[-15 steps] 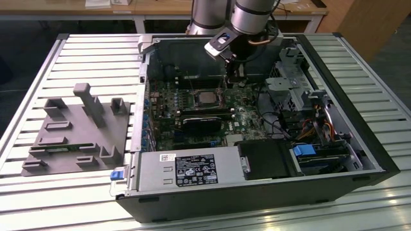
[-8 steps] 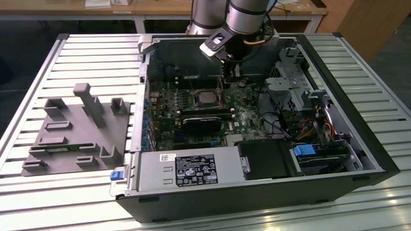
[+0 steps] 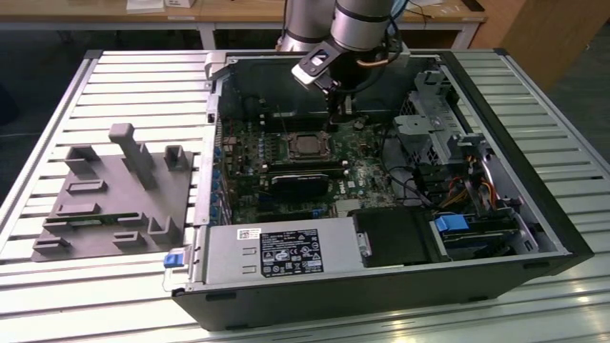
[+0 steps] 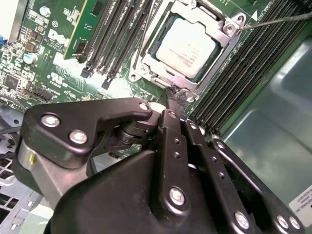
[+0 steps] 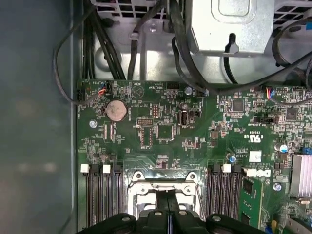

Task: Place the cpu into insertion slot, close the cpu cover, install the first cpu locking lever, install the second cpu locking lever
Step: 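Close the cpu cover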

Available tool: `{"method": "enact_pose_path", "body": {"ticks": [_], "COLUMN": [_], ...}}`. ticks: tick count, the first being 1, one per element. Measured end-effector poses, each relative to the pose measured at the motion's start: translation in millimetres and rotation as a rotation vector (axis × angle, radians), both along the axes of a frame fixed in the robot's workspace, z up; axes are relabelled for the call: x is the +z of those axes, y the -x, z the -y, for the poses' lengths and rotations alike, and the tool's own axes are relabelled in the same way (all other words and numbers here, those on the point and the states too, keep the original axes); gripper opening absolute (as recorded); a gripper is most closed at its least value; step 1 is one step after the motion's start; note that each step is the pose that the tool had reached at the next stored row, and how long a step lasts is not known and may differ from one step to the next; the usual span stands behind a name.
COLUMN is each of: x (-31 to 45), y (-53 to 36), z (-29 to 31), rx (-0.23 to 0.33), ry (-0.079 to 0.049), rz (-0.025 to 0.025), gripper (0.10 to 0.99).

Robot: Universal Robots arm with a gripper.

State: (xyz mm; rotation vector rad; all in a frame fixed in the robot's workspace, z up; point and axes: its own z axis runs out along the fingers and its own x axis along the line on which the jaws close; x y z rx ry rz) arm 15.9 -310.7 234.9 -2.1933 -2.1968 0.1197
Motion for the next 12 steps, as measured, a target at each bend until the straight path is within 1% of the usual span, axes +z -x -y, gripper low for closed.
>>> {"method": "enact_pose_path", "body": {"ticks": [3, 7, 11, 12], "x": [-0.8, -2.1, -3.2, -3.3], "y": [4.1, 9.0, 13.3, 14.7], "z": [0.0, 0.1, 0.4, 0.7], "rx": [0.002, 0.005, 0.009, 0.010], "ry": [-0.001, -0.002, -0.003, -0.003], "rz": [0.0209, 0.0464, 0.0646, 0.0682], "gripper": [0.102, 0.102, 0.102, 0.102]}}
